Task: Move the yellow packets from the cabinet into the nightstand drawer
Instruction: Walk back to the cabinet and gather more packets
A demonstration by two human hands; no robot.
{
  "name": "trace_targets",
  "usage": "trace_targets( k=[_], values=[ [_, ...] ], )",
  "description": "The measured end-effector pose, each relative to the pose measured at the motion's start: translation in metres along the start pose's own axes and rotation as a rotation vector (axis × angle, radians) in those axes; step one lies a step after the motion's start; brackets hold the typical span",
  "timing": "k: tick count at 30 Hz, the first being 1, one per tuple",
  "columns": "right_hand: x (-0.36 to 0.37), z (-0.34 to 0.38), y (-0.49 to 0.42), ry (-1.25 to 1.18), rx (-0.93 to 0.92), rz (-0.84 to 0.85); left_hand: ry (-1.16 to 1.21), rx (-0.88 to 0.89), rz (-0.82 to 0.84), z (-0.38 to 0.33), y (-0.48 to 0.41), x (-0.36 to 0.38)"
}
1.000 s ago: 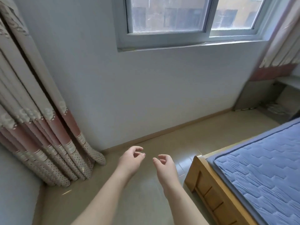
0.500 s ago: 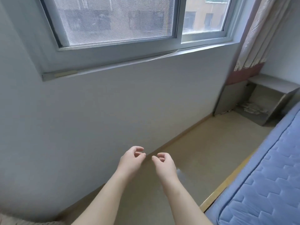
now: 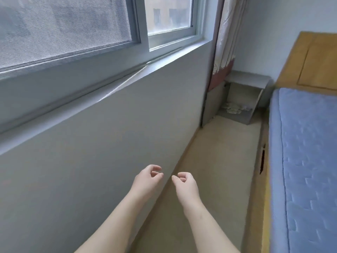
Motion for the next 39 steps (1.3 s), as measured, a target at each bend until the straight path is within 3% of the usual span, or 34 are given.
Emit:
trace_targets(
  k=[5, 13, 22, 39],
  values=[
    [0.002, 0.049, -0.068, -0.105, 0.053, -0.126, -0.095, 0.072, 0.188, -0.034, -0.113, 0.007],
    [-0.069, 0.08, -0.184, -0.211, 0.156, -0.341, -0.167, 0.168, 0.424, -0.097, -0.247, 0.103],
    [-0.203, 0.2, -0.359, -0.182, 0.062, -0.42, -0.125, 0.189, 0.449, -0.212, -0.42, 0.214],
    [-0.361, 0.381, -0.686, -0.229, 0.071, -0.511, -0.156, 0.253, 0.507, -0.369, -0.784, 0.373]
  ],
)
Point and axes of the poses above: each hand's wrist, its own y-axis away from the middle knuckle, its own x-axis out of the palm, z = x × y, the point moved 6 cm from there along -y, towards the middle knuckle, and after that the axes turned 5 degrees about x, right-handed, at the moved point
